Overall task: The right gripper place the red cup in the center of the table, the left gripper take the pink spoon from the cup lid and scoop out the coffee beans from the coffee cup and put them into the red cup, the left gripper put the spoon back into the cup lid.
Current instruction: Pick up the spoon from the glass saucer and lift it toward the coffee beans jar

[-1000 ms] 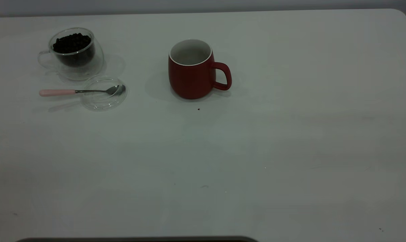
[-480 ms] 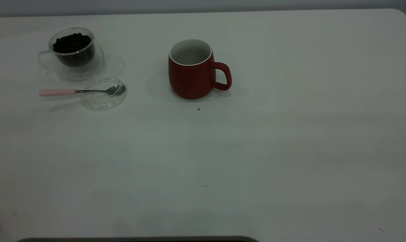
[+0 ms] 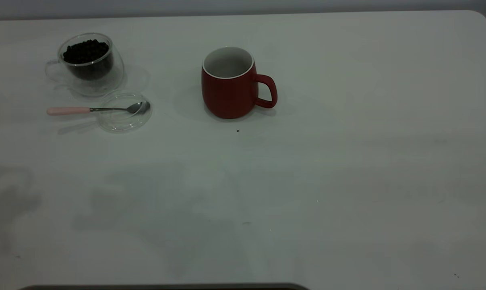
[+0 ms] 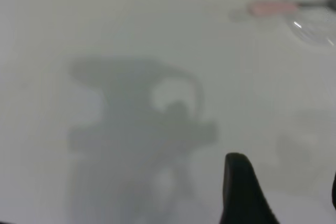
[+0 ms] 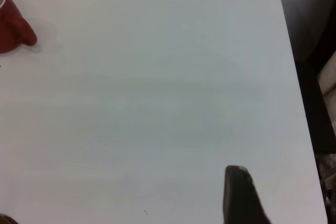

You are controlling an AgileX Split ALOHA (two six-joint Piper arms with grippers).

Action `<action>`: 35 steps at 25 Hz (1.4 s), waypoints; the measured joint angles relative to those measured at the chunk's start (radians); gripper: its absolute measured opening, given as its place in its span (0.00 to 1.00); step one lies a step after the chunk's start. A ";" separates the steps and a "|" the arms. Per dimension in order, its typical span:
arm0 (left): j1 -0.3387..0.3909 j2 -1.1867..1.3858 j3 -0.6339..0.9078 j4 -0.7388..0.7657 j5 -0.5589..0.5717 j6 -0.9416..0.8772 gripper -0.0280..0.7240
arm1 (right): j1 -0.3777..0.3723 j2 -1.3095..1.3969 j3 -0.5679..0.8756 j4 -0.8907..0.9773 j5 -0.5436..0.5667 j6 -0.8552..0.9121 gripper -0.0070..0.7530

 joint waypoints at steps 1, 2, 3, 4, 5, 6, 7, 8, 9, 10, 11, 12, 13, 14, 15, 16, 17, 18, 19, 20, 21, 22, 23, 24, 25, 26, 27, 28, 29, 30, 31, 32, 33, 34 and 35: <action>0.016 0.041 -0.030 -0.004 -0.001 0.008 0.66 | 0.000 0.000 0.000 0.000 0.000 0.000 0.59; 0.034 0.091 -0.070 -0.014 0.000 0.018 0.65 | 0.000 0.000 0.000 0.000 0.000 0.000 0.59; 0.048 0.140 -0.099 -0.020 0.002 0.033 0.65 | 0.000 0.000 0.000 0.000 0.000 0.000 0.59; 0.061 0.189 -0.132 -0.031 0.005 0.054 0.65 | 0.000 0.000 0.000 0.000 0.000 0.000 0.59; 0.073 0.229 -0.164 -0.044 0.006 0.075 0.65 | 0.000 0.000 0.000 0.000 0.000 0.000 0.59; 0.084 0.276 -0.192 -0.060 0.010 0.094 0.65 | 0.000 0.000 0.000 0.000 0.000 0.000 0.59; 0.099 0.323 -0.224 -0.083 0.013 0.110 0.65 | 0.000 0.000 0.000 0.000 0.000 0.000 0.59; 0.115 0.362 -0.258 -0.111 0.017 0.138 0.65 | 0.000 0.000 0.000 0.000 0.000 0.000 0.59; 0.129 0.408 -0.293 -0.144 0.023 0.164 0.65 | 0.000 0.000 0.000 0.000 0.000 0.000 0.59; 0.145 0.446 -0.322 -0.174 0.037 0.197 0.65 | 0.000 0.000 0.000 0.000 0.000 0.000 0.59; 0.167 0.498 -0.358 -0.214 0.058 0.255 0.65 | 0.000 0.000 0.000 0.000 0.000 0.000 0.59; 0.188 0.535 -0.395 -0.256 0.089 0.316 0.65 | 0.000 0.000 0.000 0.000 0.000 0.000 0.59; 0.207 0.578 -0.431 -0.304 0.122 0.373 0.65 | 0.000 0.000 0.000 0.000 0.000 0.000 0.59; 0.230 0.618 -0.458 -0.348 0.149 0.432 0.65 | 0.000 0.000 0.000 0.000 0.000 0.000 0.59; 0.255 0.655 -0.486 -0.406 0.180 0.519 0.65 | 0.000 0.000 0.000 0.000 0.000 0.000 0.59; 0.280 0.683 -0.508 -0.470 0.209 0.584 0.65 | 0.000 0.000 0.000 0.000 0.000 0.000 0.59; 0.301 0.714 -0.523 -0.528 0.238 0.667 0.65 | 0.000 0.000 0.000 0.000 0.000 0.000 0.59; 0.328 0.740 -0.533 -0.601 0.266 0.754 0.65 | 0.000 0.000 0.000 0.000 0.000 0.000 0.59; 0.353 0.762 -0.537 -0.679 0.301 0.844 0.65 | 0.000 0.000 0.000 0.000 0.000 0.000 0.59; 0.373 0.786 -0.538 -0.756 0.340 0.918 0.65 | 0.000 0.000 0.000 0.000 0.000 0.000 0.59; 0.394 0.813 -0.538 -0.818 0.371 1.001 0.65 | 0.000 0.000 0.000 0.000 0.000 0.000 0.59; 0.410 0.841 -0.538 -0.885 0.407 1.073 0.65 | 0.000 0.000 0.000 0.000 0.000 0.000 0.59; 0.421 0.866 -0.538 -0.941 0.437 1.135 0.65 | 0.000 0.000 0.000 0.000 0.000 0.000 0.59; 0.426 0.895 -0.538 -0.978 0.456 1.179 0.65 | 0.000 0.000 0.000 0.000 0.000 0.000 0.59; 0.427 0.924 -0.538 -1.009 0.461 1.226 0.65 | 0.000 0.000 0.000 0.000 0.001 0.000 0.59; 0.428 0.947 -0.539 -1.025 0.461 1.263 0.65 | 0.000 0.000 0.000 0.000 0.001 0.000 0.59; 0.428 0.973 -0.540 -1.037 0.459 1.306 0.65 | 0.000 0.000 0.000 0.000 0.001 0.000 0.59; 0.428 0.994 -0.540 -1.047 0.459 1.338 0.65 | 0.000 0.000 0.000 0.000 0.001 0.000 0.59; 0.428 1.019 -0.540 -1.061 0.462 1.371 0.65 | 0.000 0.000 0.000 0.000 0.001 0.000 0.59; 0.428 1.036 -0.541 -1.080 0.471 1.387 0.65 | 0.000 0.000 0.000 0.000 0.001 0.000 0.59; 0.428 1.051 -0.542 -1.099 0.479 1.397 0.66 | 0.000 0.000 0.000 0.000 0.001 0.000 0.59; 0.428 1.068 -0.543 -1.123 0.487 1.408 0.67 | 0.000 0.000 0.000 0.000 0.001 0.000 0.59; 0.428 1.078 -0.543 -1.144 0.491 1.419 0.68 | 0.000 0.000 0.000 0.000 0.001 0.000 0.59; 0.428 1.088 -0.543 -1.161 0.498 1.430 0.71 | 0.000 0.000 0.000 0.000 0.001 0.000 0.59; 0.428 1.096 -0.543 -1.173 0.500 1.441 0.74 | 0.000 0.000 0.000 0.000 0.001 0.000 0.59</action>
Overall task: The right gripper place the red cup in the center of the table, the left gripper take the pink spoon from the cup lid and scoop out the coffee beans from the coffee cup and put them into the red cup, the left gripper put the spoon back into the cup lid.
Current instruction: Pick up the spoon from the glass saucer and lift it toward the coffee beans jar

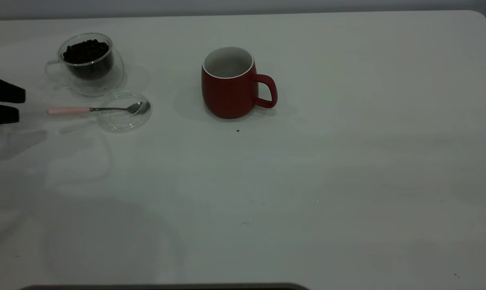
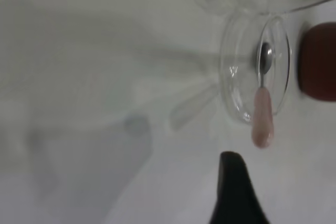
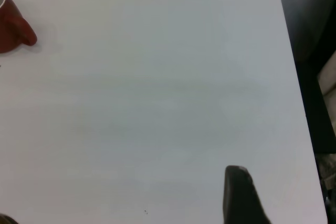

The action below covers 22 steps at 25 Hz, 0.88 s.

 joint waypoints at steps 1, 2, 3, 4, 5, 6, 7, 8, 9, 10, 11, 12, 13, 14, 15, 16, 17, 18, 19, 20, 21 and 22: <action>0.000 0.007 0.000 -0.014 0.001 0.005 0.78 | 0.000 0.000 0.000 0.000 0.000 0.000 0.59; 0.000 0.013 0.000 -0.022 0.001 0.007 0.81 | 0.000 0.000 0.000 0.000 0.000 0.000 0.59; 0.000 0.019 0.000 -0.027 0.001 0.008 0.84 | 0.000 0.000 0.000 0.000 0.000 0.000 0.59; -0.001 0.026 0.000 -0.031 0.001 0.009 0.86 | 0.000 0.000 0.000 0.000 0.000 0.000 0.59; -0.002 0.031 0.000 -0.032 0.001 0.009 0.88 | 0.000 0.000 0.000 0.000 0.000 0.000 0.59; -0.004 0.037 0.000 -0.038 0.002 0.009 0.88 | 0.000 0.000 0.000 0.000 0.000 0.000 0.59; -0.006 0.043 0.000 -0.044 0.002 0.009 0.88 | 0.000 0.000 0.000 0.000 0.000 0.000 0.59; -0.011 0.050 -0.001 -0.056 0.001 0.009 0.88 | 0.000 0.000 0.000 0.000 0.000 0.000 0.59; -0.018 0.055 -0.001 -0.067 0.001 0.011 0.88 | 0.000 0.000 0.000 0.000 0.000 0.000 0.59; -0.024 0.060 -0.002 -0.079 0.001 0.019 0.88 | 0.000 0.000 0.000 0.000 0.000 0.000 0.59; -0.033 0.066 -0.002 -0.090 0.001 0.031 0.87 | 0.000 0.000 0.000 0.000 0.000 0.000 0.59; -0.042 0.069 -0.002 -0.101 0.001 0.040 0.87 | 0.000 0.000 0.000 0.000 0.000 0.000 0.59; -0.052 0.073 -0.002 -0.107 0.000 0.047 0.86 | 0.000 0.000 0.000 0.000 0.000 0.000 0.59; -0.064 0.076 -0.002 -0.113 -0.002 0.054 0.85 | 0.000 0.000 0.000 0.000 0.000 0.000 0.59; -0.078 0.081 -0.002 -0.116 -0.007 0.057 0.85 | 0.000 0.000 0.000 0.000 0.000 0.000 0.59; -0.092 0.085 -0.002 -0.117 -0.015 0.058 0.84 | 0.000 0.000 0.000 0.000 0.000 0.000 0.59; -0.103 0.087 -0.002 -0.117 -0.028 0.058 0.84 | 0.000 0.000 0.000 0.000 0.000 0.000 0.59; -0.116 0.088 -0.002 -0.117 -0.050 0.058 0.83 | 0.000 0.000 0.000 0.000 0.000 0.000 0.59; -0.127 0.088 -0.002 -0.118 -0.059 0.059 0.83 | 0.000 0.000 0.000 0.000 0.000 0.000 0.59; -0.136 0.089 -0.002 -0.118 -0.065 0.060 0.83 | 0.000 0.000 0.000 0.000 0.000 0.000 0.59; -0.143 0.093 -0.002 -0.122 -0.071 0.061 0.83 | 0.000 0.000 0.000 0.000 0.000 0.000 0.59; -0.151 0.097 -0.003 -0.129 -0.074 0.067 0.83 | 0.000 0.000 0.000 0.000 0.000 0.000 0.59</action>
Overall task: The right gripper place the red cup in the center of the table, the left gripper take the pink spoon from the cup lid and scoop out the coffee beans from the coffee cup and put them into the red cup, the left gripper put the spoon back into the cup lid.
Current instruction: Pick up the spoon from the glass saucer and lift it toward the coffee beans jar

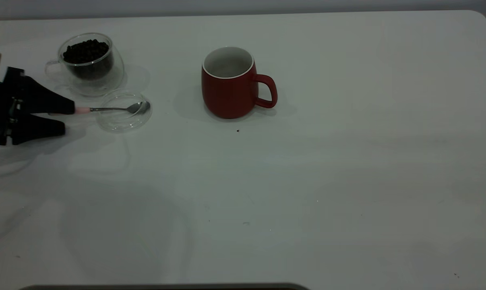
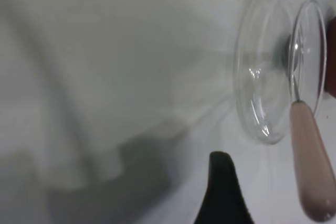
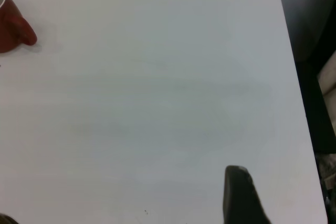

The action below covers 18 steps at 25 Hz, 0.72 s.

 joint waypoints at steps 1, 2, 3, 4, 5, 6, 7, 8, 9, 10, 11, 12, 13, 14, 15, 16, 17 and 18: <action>-0.006 0.005 0.000 -0.008 -0.004 0.008 0.83 | 0.000 0.000 0.000 0.000 0.000 0.000 0.59; -0.011 0.008 0.000 -0.021 -0.007 0.017 0.83 | 0.000 0.000 0.000 0.000 0.000 0.000 0.59; -0.013 0.010 0.000 -0.035 -0.009 0.024 0.83 | 0.000 0.000 0.000 0.000 0.000 0.000 0.59; -0.014 0.010 0.000 -0.047 -0.012 0.029 0.83 | 0.000 0.000 0.000 0.000 0.000 0.000 0.59; -0.014 0.010 0.000 -0.060 -0.013 0.034 0.83 | 0.000 0.000 0.000 0.000 0.000 0.000 0.59; -0.014 0.010 0.000 -0.078 -0.013 0.039 0.83 | 0.000 0.000 0.000 0.000 0.000 0.000 0.59; -0.014 0.010 -0.002 -0.087 -0.013 0.041 0.83 | 0.000 0.000 0.000 0.000 0.000 0.000 0.59; -0.014 0.010 -0.002 -0.093 -0.014 0.042 0.83 | 0.000 0.000 0.000 0.000 0.000 0.000 0.59; -0.014 0.010 -0.002 -0.100 -0.015 0.043 0.83 | 0.000 0.000 0.000 0.000 0.000 0.000 0.59; -0.014 0.010 -0.002 -0.105 -0.015 0.044 0.83 | 0.000 0.000 0.000 0.000 0.000 0.000 0.59; -0.014 0.010 -0.004 -0.108 -0.015 0.045 0.83 | 0.000 0.000 0.000 0.000 0.000 0.000 0.59; -0.014 0.010 -0.004 -0.110 -0.016 0.045 0.83 | 0.000 0.000 0.000 0.000 0.000 0.000 0.59; -0.014 0.010 -0.004 -0.110 -0.016 0.045 0.83 | 0.000 0.000 0.000 0.000 0.000 0.000 0.59; -0.014 0.010 -0.004 -0.111 -0.016 0.045 0.83 | 0.000 0.000 0.000 0.000 0.000 0.000 0.59; -0.014 0.010 -0.004 -0.112 -0.016 0.045 0.83 | 0.000 0.000 0.000 0.000 0.000 0.000 0.59; -0.014 0.010 -0.004 -0.112 -0.016 0.045 0.83 | 0.000 0.000 0.000 0.000 0.000 0.000 0.59; -0.014 0.010 -0.004 -0.112 -0.016 0.045 0.83 | 0.000 0.000 0.000 0.000 0.000 0.000 0.59; -0.014 0.010 -0.004 -0.108 -0.016 0.040 0.83 | 0.000 0.000 0.000 0.000 0.000 0.000 0.59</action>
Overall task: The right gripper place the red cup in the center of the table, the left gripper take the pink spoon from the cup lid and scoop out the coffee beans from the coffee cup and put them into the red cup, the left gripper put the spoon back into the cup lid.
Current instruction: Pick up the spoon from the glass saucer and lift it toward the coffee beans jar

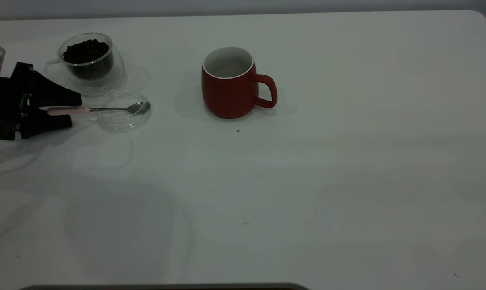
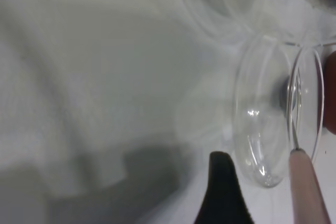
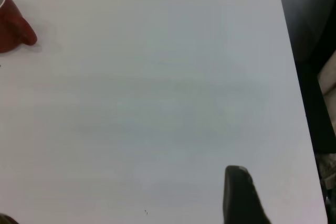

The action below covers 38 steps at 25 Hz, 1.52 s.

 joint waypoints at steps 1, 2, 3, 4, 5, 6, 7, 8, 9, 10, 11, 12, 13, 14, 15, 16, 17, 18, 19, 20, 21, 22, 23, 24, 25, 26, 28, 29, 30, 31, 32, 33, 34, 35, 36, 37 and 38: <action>0.000 0.000 -0.002 0.011 0.000 -0.007 0.83 | 0.000 0.000 0.000 0.000 0.000 0.000 0.59; 0.000 0.000 -0.005 0.026 -0.001 -0.013 0.83 | 0.000 0.000 0.000 0.000 0.000 0.000 0.59; 0.000 0.000 -0.010 0.042 -0.006 -0.021 0.83 | 0.000 0.000 0.000 0.000 0.000 0.000 0.59; 0.000 0.000 -0.020 0.062 -0.009 -0.033 0.83 | 0.000 0.000 0.000 0.000 0.000 0.000 0.59; 0.000 0.000 -0.033 0.078 -0.011 -0.046 0.83 | 0.000 0.000 0.000 0.000 0.000 0.000 0.59; 0.000 0.000 -0.044 0.087 -0.011 -0.061 0.83 | 0.000 0.000 0.000 0.000 0.000 0.000 0.59; 0.000 0.000 -0.056 0.091 -0.011 -0.072 0.83 | 0.000 0.000 0.000 0.000 0.000 0.000 0.59; 0.000 0.000 -0.067 0.093 -0.009 -0.080 0.83 | 0.000 0.000 0.000 0.000 0.000 0.000 0.59; 0.000 0.000 -0.074 0.094 -0.007 -0.084 0.83 | 0.000 0.000 0.000 0.000 0.000 0.000 0.59; 0.000 0.000 -0.075 0.094 -0.006 -0.085 0.83 | 0.000 0.000 0.000 0.000 0.000 0.000 0.59; -0.002 0.000 -0.075 0.097 -0.002 -0.087 0.83 | 0.000 0.000 0.000 0.000 0.000 0.000 0.59; -0.004 0.000 -0.076 0.106 -0.002 -0.089 0.83 | 0.000 0.000 0.000 0.000 0.000 0.000 0.59; -0.006 0.000 -0.075 0.120 -0.004 -0.092 0.83 | 0.000 0.000 0.000 0.000 0.000 0.000 0.59; -0.008 0.000 -0.075 0.131 -0.004 -0.094 0.83 | 0.000 0.000 0.000 0.000 0.001 0.000 0.59; -0.011 0.002 -0.075 0.140 -0.004 -0.097 0.83 | 0.000 0.000 0.000 0.000 0.001 0.000 0.59; -0.015 0.003 -0.075 0.141 -0.002 -0.098 0.83 | 0.000 0.000 0.000 0.000 0.001 0.000 0.59; -0.016 0.007 -0.075 0.141 -0.002 -0.099 0.83 | 0.000 0.000 0.000 0.000 0.001 0.000 0.59; -0.017 0.011 -0.075 0.141 -0.002 -0.099 0.83 | 0.000 0.000 0.000 0.000 0.001 0.000 0.59; -0.019 0.013 -0.075 0.141 -0.002 -0.100 0.83 | 0.000 0.000 0.000 0.000 0.001 0.000 0.59; -0.021 0.015 -0.075 0.141 -0.003 -0.100 0.83 | 0.000 0.000 0.000 0.000 0.001 0.000 0.59; -0.023 0.015 -0.076 0.139 -0.003 -0.100 0.83 | 0.000 0.000 0.000 0.000 0.001 0.000 0.59; -0.025 0.015 -0.077 0.137 -0.003 -0.100 0.83 | 0.000 0.000 0.000 0.000 0.001 0.000 0.59; -0.026 0.015 -0.077 0.134 -0.002 -0.100 0.83 | 0.000 0.000 0.000 0.000 0.001 0.000 0.59; -0.026 0.015 -0.077 0.133 -0.003 -0.099 0.82 | 0.000 0.000 0.000 0.000 0.001 0.000 0.59; -0.028 0.015 -0.077 0.131 -0.003 -0.099 0.81 | 0.000 0.000 0.000 0.000 0.001 0.000 0.59; -0.029 0.015 -0.077 0.128 -0.003 -0.099 0.80 | 0.000 0.000 0.000 0.000 0.001 0.000 0.59; -0.030 0.015 -0.077 0.123 -0.003 -0.099 0.75 | 0.000 0.000 0.000 0.000 0.001 0.000 0.59; -0.031 0.015 -0.077 0.122 -0.003 -0.099 0.72 | 0.000 0.000 0.000 0.000 0.001 0.000 0.59; -0.032 0.015 -0.077 0.122 -0.003 -0.099 0.69 | 0.000 0.000 0.000 0.000 0.001 0.000 0.59; -0.032 0.015 -0.077 0.121 -0.003 -0.099 0.65 | 0.000 0.000 0.000 0.000 0.001 0.000 0.59; -0.032 0.015 -0.077 0.121 -0.003 -0.099 0.61 | 0.000 0.000 0.000 0.000 0.001 0.000 0.59; -0.032 0.015 -0.077 0.120 -0.003 -0.099 0.57 | 0.000 0.000 0.000 0.000 0.001 0.000 0.59; -0.032 0.015 -0.077 0.120 -0.002 -0.099 0.53 | 0.000 0.000 0.000 0.000 0.001 0.000 0.59; -0.032 0.015 -0.077 0.119 0.003 -0.099 0.49 | 0.000 0.000 0.000 0.000 0.001 0.000 0.59; -0.032 0.015 -0.077 0.119 0.007 -0.099 0.45 | 0.000 0.000 0.000 0.000 0.001 0.000 0.59; -0.032 0.015 -0.077 0.119 0.011 -0.099 0.42 | 0.000 0.000 0.000 0.000 0.001 0.000 0.59; -0.032 0.015 -0.077 0.119 0.015 -0.099 0.38 | 0.000 0.000 0.000 0.000 0.001 0.000 0.59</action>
